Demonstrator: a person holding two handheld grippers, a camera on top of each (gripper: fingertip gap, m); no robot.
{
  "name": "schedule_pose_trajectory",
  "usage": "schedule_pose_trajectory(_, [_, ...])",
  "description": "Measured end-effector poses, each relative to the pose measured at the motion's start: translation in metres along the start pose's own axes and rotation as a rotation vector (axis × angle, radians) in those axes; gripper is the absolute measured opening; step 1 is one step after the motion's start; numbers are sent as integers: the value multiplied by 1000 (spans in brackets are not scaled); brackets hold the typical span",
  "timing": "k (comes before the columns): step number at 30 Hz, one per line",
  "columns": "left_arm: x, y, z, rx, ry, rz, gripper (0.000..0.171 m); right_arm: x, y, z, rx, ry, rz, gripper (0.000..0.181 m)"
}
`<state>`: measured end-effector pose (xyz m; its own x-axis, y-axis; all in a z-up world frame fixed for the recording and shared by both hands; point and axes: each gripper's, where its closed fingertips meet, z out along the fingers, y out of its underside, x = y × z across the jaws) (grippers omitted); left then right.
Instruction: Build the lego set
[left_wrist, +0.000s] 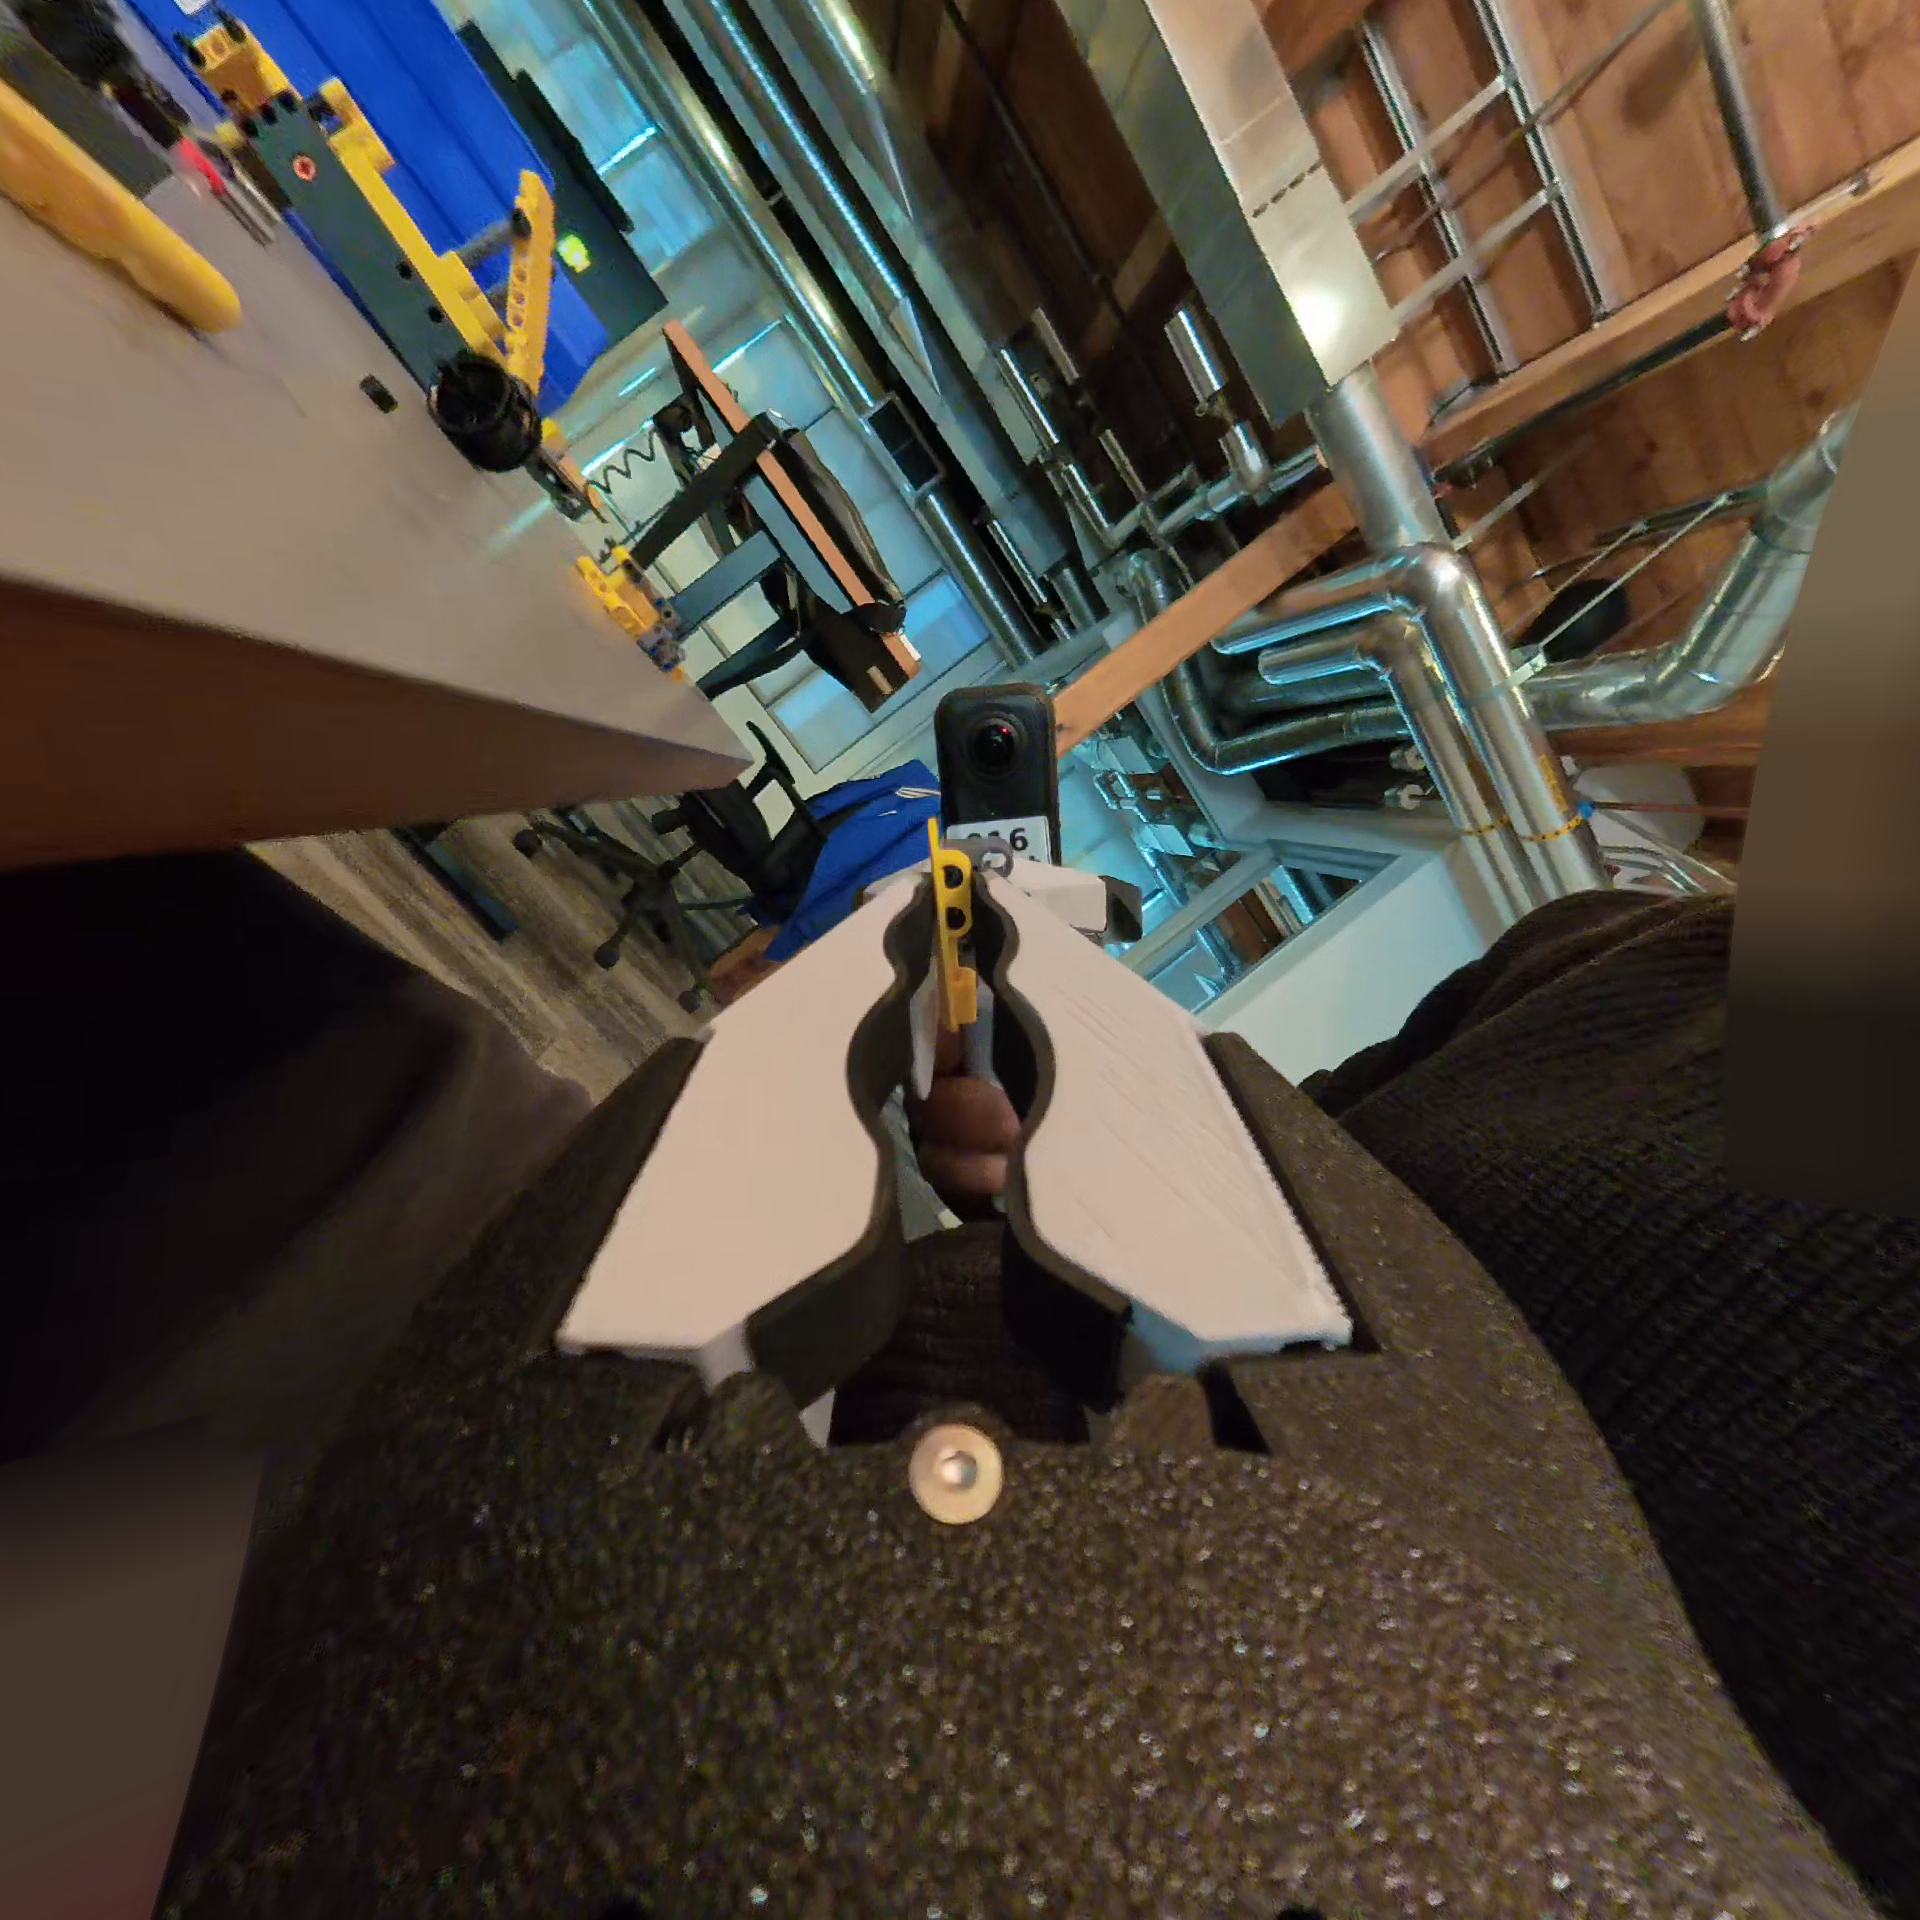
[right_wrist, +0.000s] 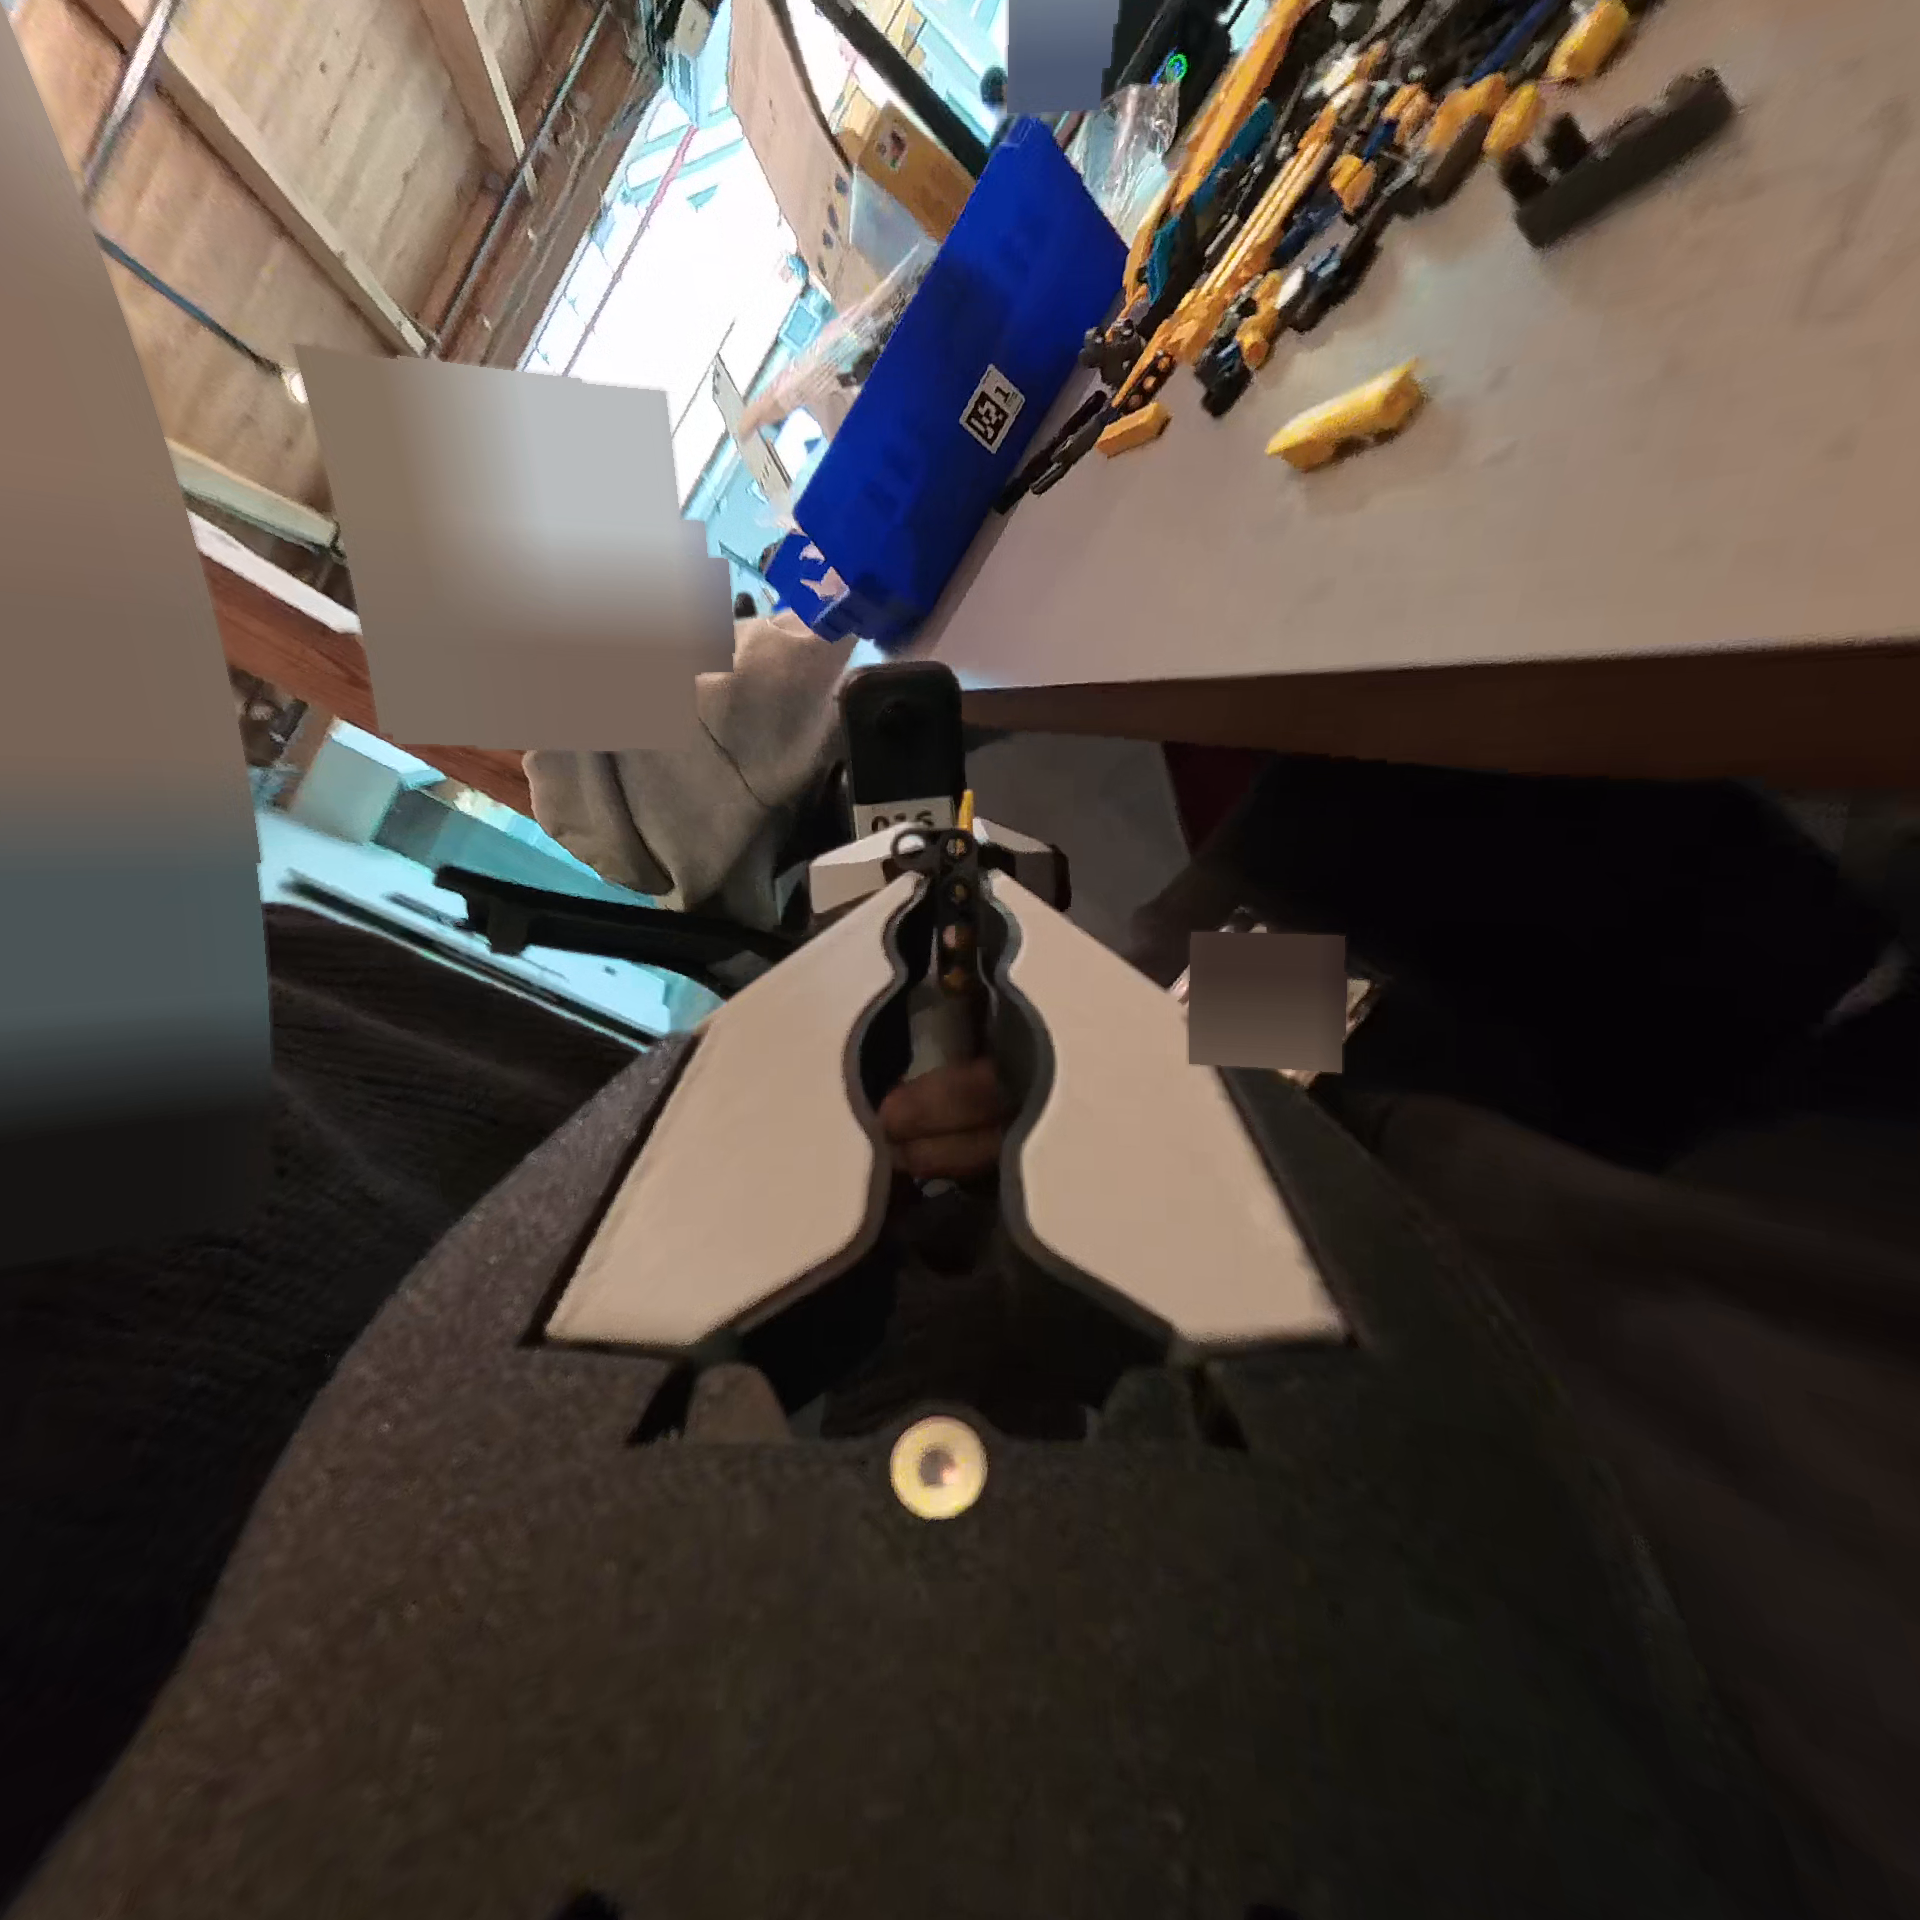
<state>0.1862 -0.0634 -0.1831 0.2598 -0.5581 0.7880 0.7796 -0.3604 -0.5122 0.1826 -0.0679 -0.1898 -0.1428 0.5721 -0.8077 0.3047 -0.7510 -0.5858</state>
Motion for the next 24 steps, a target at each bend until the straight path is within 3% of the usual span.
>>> schedule_pose_trajectory(2, [2,-7,-2,5,-8,39,6,-1,-2,3,-44,11,-70,9])
schedule_pose_trajectory(4, [2,-18,-9,35,-26,80,6,0,-5,5,-82,33,-146,28])
schedule_pose_trajectory(10, [7,-39,-21,94,1,95,6,-10,-12,11,-106,-3,-253,28])
schedule_pose_trajectory(16, [20,-55,-20,98,-10,254,6,-22,-33,25,-62,-117,-303,39])
schedule_pose_trajectory(19, [27,-78,-18,122,-42,345,6,-30,-42,42,-101,-199,-348,60])
schedule_pose_trajectory(22, [33,-114,-16,188,-76,401,6,-37,-48,61,-232,-272,-402,83])
schedule_pose_trajectory(24, [39,-139,-14,241,-59,419,6,-43,-59,71,-283,-318,-469,88])
